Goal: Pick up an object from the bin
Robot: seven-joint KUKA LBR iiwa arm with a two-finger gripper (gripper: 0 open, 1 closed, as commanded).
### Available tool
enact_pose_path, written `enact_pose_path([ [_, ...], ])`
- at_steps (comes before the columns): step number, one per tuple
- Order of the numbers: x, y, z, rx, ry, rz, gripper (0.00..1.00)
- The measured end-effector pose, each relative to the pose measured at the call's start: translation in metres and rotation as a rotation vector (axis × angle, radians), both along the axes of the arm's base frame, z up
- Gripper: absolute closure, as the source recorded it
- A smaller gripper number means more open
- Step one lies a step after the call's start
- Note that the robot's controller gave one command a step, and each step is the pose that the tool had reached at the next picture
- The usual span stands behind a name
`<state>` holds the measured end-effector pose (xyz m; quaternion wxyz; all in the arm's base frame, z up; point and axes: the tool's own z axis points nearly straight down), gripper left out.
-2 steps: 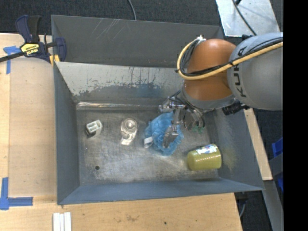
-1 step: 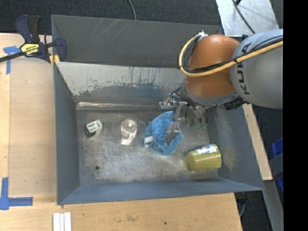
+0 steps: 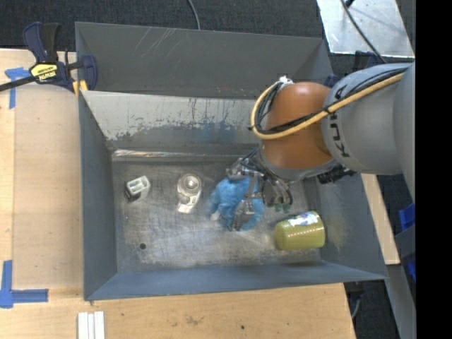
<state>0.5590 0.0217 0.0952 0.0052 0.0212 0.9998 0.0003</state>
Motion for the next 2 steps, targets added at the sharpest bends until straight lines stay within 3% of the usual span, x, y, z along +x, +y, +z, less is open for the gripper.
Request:
enact_pose_path([
  [1, 0.0189, -0.0001, -0.0191, -0.001, -0.007, 0.049, 1.0],
  [2, 0.0189, -0.0001, -0.0191, -0.001, -0.007, 0.048, 1.0],
])
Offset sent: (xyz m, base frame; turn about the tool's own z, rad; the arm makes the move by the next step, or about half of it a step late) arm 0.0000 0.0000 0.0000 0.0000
